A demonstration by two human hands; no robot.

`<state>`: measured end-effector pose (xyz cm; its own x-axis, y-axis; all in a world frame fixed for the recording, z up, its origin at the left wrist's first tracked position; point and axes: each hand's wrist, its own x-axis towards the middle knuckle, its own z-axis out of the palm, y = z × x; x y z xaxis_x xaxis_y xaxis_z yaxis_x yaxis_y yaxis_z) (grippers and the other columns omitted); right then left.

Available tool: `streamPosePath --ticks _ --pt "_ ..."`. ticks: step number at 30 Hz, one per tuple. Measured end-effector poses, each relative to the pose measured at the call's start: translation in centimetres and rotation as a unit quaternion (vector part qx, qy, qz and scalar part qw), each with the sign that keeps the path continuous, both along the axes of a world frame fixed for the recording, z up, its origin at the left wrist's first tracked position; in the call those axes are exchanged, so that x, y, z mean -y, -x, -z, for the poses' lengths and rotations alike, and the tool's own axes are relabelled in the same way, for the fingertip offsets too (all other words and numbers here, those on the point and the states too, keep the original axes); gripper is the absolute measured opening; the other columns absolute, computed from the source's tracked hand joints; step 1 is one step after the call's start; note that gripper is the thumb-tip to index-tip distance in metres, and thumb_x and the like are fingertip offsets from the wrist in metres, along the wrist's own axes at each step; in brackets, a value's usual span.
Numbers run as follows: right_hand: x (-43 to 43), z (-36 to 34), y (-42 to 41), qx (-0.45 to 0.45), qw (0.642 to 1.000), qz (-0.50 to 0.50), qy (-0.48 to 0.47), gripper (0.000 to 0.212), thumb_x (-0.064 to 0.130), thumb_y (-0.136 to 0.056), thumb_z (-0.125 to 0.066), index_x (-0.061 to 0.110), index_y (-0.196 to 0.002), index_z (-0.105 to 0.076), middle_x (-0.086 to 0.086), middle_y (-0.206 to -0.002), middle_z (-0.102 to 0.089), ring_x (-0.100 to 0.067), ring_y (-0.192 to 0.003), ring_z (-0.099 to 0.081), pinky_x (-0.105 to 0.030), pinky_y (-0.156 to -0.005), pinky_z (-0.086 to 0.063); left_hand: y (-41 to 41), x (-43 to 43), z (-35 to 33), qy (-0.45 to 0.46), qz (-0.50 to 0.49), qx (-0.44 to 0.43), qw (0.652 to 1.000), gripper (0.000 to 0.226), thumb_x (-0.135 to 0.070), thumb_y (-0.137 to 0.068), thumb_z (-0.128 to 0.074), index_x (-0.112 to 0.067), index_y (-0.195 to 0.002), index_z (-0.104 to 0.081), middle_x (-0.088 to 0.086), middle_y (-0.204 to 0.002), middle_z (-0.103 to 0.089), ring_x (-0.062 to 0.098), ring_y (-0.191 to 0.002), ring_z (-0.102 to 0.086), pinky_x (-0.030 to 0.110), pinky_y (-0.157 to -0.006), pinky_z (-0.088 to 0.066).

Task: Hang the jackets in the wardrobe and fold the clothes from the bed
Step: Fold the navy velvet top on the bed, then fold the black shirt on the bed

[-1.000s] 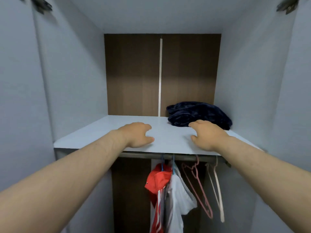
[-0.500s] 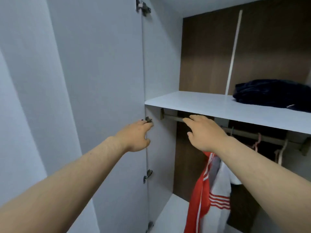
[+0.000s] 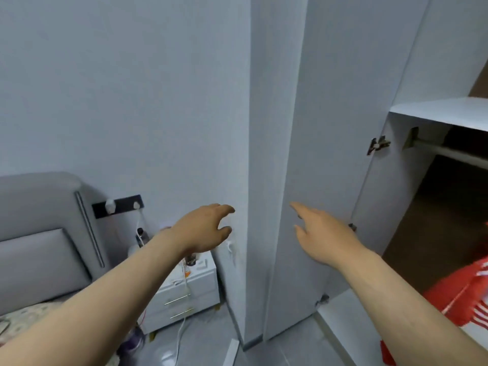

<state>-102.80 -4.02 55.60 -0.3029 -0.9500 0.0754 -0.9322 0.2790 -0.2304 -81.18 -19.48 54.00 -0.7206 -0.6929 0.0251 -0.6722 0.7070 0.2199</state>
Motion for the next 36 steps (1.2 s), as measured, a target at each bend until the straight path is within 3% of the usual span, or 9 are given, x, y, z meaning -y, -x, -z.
streamPosePath --ticks 6,10,16,21,26,31,36 --pt "2.9 2.2 -10.8 0.000 0.997 -0.073 -0.002 0.050 0.031 -0.104 -0.038 0.029 -0.153 -0.028 -0.001 -0.143 -0.051 -0.026 -0.126 -0.051 -0.038 -0.098 -0.046 -12.4 -1.0 2.7 -0.047 -0.072 -0.003 0.996 0.040 -0.031 -0.097 -0.052 -0.019 -0.135 -0.055 -0.001 -0.138 -0.056 0.019 -0.125 -0.052 0.031 -0.101 -0.042" --pt "4.5 3.3 -19.6 0.002 0.992 -0.123 -0.016 0.046 0.030 -0.103 -0.038 0.027 -0.149 -0.034 -0.002 -0.139 -0.054 -0.026 -0.122 -0.052 -0.038 -0.095 -0.047 -21.6 -1.9 4.4 -0.066 -0.117 -0.014 0.991 0.044 -0.034 -0.098 -0.052 -0.023 -0.140 -0.051 -0.002 -0.145 -0.051 0.017 -0.130 -0.049 0.029 -0.104 -0.039" --pt "7.3 5.4 -34.6 0.002 0.975 -0.221 -0.024 0.042 0.029 -0.099 -0.045 0.028 -0.141 -0.044 0.000 -0.133 -0.059 -0.027 -0.117 -0.055 -0.036 -0.086 -0.049 -38.2 -4.1 7.3 -0.091 -0.214 -0.031 0.972 0.037 -0.030 -0.094 -0.057 -0.022 -0.129 -0.060 0.000 -0.131 -0.060 0.020 -0.121 -0.056 0.031 -0.100 -0.044" --pt "8.5 7.7 -44.9 -0.005 0.955 -0.291 -0.059 0.033 0.029 -0.097 -0.045 0.023 -0.129 -0.048 -0.007 -0.122 -0.062 -0.034 -0.110 -0.058 -0.043 -0.085 -0.052 -50.4 -7.2 10.2 -0.129 -0.296 -0.034 0.946 0.038 -0.037 -0.093 -0.055 -0.025 -0.129 -0.060 -0.005 -0.134 -0.060 0.011 -0.117 -0.058 0.028 -0.098 -0.045" --pt "10.0 8.9 -52.1 -0.014 0.935 -0.346 -0.069 0.034 0.029 -0.099 -0.044 0.020 -0.132 -0.048 -0.007 -0.126 -0.060 -0.033 -0.112 -0.056 -0.038 -0.082 -0.048 -58.3 -9.5 11.8 -0.143 -0.380 -0.048 0.913 0.042 -0.029 -0.098 -0.055 -0.018 -0.138 -0.055 -0.003 -0.141 -0.055 0.016 -0.129 -0.051 0.027 -0.102 -0.041" --pt "12.2 11.8 -56.7 -0.003 0.913 -0.394 -0.102 0.035 0.029 -0.097 -0.046 0.019 -0.131 -0.047 -0.008 -0.126 -0.060 -0.033 -0.115 -0.057 -0.042 -0.087 -0.050 -63.5 -10.6 15.3 -0.188 -0.450 -0.026 0.873 0.043 -0.037 -0.097 -0.055 -0.023 -0.138 -0.053 -0.002 -0.139 -0.053 0.016 -0.124 -0.052 0.032 -0.100 -0.045" --pt "15.2 16.2 -60.0 0.013 0.880 -0.447 -0.158 0.034 0.026 -0.098 -0.045 0.016 -0.130 -0.049 -0.011 -0.121 -0.061 -0.034 -0.109 -0.059 -0.043 -0.085 -0.052 -65.6 -11.2 19.2 -0.233 -0.508 -0.041 0.828 0.043 -0.031 -0.096 -0.056 -0.018 -0.136 -0.055 0.002 -0.137 -0.054 0.020 -0.122 -0.054 0.032 -0.098 -0.045"
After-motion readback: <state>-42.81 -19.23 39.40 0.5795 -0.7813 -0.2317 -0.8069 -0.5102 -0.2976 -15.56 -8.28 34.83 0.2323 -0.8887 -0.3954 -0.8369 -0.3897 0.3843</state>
